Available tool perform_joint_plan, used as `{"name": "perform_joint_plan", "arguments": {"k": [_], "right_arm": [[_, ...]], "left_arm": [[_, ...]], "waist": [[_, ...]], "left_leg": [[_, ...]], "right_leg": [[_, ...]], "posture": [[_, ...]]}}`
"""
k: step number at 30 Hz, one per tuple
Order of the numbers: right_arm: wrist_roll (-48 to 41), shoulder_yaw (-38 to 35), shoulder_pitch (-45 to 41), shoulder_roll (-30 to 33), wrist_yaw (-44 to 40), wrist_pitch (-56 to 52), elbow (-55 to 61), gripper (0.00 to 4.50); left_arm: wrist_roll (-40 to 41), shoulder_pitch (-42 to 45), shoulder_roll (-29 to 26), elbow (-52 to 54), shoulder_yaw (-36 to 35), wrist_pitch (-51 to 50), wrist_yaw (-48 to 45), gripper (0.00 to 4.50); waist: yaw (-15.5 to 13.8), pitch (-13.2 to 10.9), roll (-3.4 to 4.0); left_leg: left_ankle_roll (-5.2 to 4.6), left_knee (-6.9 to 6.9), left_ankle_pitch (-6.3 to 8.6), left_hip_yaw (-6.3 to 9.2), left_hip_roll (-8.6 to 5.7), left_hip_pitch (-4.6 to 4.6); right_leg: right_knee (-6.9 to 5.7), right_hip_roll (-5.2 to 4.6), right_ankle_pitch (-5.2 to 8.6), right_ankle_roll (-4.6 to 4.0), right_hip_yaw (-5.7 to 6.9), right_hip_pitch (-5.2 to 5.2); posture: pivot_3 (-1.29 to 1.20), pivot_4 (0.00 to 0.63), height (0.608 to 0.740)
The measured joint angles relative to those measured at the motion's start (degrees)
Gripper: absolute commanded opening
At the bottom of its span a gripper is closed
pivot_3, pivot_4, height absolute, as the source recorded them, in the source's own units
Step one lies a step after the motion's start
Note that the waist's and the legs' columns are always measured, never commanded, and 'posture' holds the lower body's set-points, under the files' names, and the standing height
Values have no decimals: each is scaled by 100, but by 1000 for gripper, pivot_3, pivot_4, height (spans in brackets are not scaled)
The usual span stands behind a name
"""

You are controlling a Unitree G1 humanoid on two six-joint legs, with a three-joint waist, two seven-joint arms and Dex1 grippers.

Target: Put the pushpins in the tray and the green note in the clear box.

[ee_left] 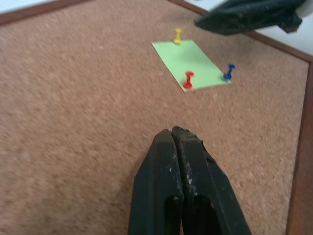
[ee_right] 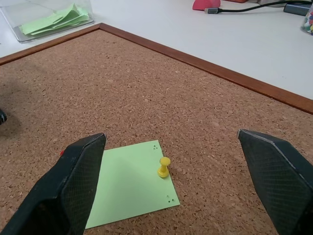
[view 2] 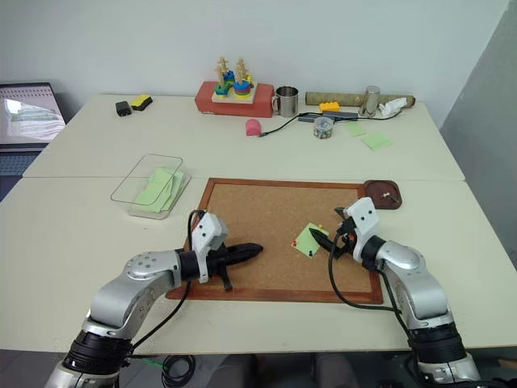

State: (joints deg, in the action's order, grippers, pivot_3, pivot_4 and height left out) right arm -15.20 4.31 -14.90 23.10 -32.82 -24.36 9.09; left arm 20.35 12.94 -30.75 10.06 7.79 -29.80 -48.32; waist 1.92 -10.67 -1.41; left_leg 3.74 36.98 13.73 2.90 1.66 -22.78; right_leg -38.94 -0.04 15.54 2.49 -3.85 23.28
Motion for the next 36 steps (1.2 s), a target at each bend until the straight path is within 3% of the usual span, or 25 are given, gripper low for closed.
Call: {"name": "perform_joint_plan", "arguments": {"k": [24, 25, 26, 36], "right_arm": [[261, 158, -71, -336, 319, -329, -147, 4500], [262, 163, -57, -336, 301, -342, -148, 4142], [265, 173, -45, -335, 291, -348, -153, 4105], [274, 210, -8, -335, 264, -349, -237, 1990]], "left_arm": [[-317, 135, -162, -46, 300, -7, -14, 33], [-317, 137, -162, -45, 300, -9, -14, 0], [-317, 138, -162, -45, 300, -9, -13, 0], [-358, 142, -162, -42, 289, 19, -3, 0]], "waist": [[2, 3, 4], [1, 3, 3], [1, 3, 3], [1, 3, 3]], "left_leg": [[0, -1, 0, -1, 0, 4], [0, -1, 0, -1, 0, 4], [0, -1, 0, -1, 0, 4], [0, -1, 0, -1, 0, 4]], "right_leg": [[-1, 0, 1, 0, -2, -2], [0, 0, 0, 0, -2, -2], [0, 0, 1, 0, -2, -2], [0, 0, 1, 0, -2, -3]], "posture": [[0, 150, 740], [0, 150, 740], [0, 150, 740], [0, 150, 740]]}}
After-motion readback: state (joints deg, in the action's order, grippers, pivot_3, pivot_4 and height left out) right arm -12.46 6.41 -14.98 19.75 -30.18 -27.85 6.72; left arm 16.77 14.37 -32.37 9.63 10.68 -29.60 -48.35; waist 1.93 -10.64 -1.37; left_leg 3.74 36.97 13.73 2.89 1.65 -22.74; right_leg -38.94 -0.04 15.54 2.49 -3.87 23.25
